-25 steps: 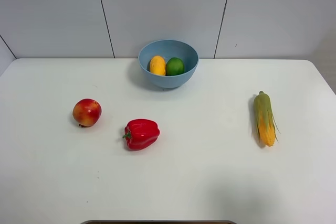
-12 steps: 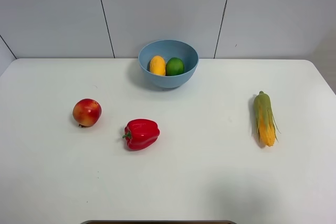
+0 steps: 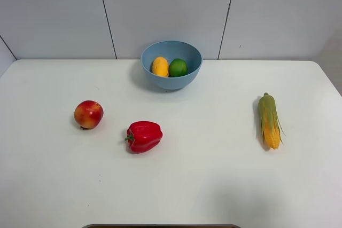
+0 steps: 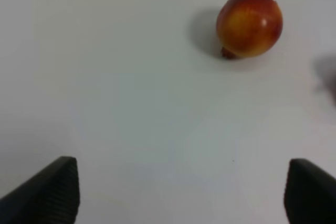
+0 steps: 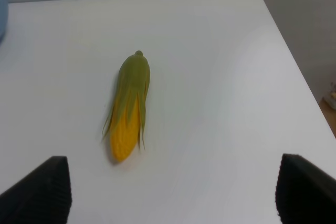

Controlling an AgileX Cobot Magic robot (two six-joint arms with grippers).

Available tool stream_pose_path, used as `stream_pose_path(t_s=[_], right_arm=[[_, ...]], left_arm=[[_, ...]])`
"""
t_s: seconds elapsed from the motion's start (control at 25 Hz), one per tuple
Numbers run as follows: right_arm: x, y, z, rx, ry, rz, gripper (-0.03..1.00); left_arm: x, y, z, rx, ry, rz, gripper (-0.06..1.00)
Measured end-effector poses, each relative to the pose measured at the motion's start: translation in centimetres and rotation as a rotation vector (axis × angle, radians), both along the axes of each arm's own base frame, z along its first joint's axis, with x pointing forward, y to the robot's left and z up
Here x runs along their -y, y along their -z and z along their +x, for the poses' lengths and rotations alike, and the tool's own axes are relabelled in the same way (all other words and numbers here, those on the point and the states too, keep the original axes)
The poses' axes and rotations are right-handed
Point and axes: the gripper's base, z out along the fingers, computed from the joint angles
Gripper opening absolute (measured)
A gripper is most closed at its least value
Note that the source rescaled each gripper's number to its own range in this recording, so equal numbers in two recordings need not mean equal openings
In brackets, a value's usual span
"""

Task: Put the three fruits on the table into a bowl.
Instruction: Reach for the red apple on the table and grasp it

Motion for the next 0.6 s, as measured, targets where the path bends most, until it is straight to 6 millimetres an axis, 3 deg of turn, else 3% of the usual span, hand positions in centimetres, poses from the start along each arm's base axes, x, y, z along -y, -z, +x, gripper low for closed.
stream_pose_path(t_s=[0.2, 0.4, 0.6], right_arm=[[0.0, 0.0, 0.0, 0.000, 0.000, 0.000, 0.50], [0.0, 0.0, 0.0, 0.000, 0.000, 0.000, 0.50], [0.0, 0.0, 0.0, 0.000, 0.000, 0.000, 0.50]], left_arm=[[0.1, -2.7, 8.8, -0.174, 0.097, 0.000, 0.16], [0.9, -0.9, 18.0, -0.393, 0.181, -0.016, 0.16], [2.9, 1.8, 23.6, -0.501, 0.222, -0.027, 0.17]])
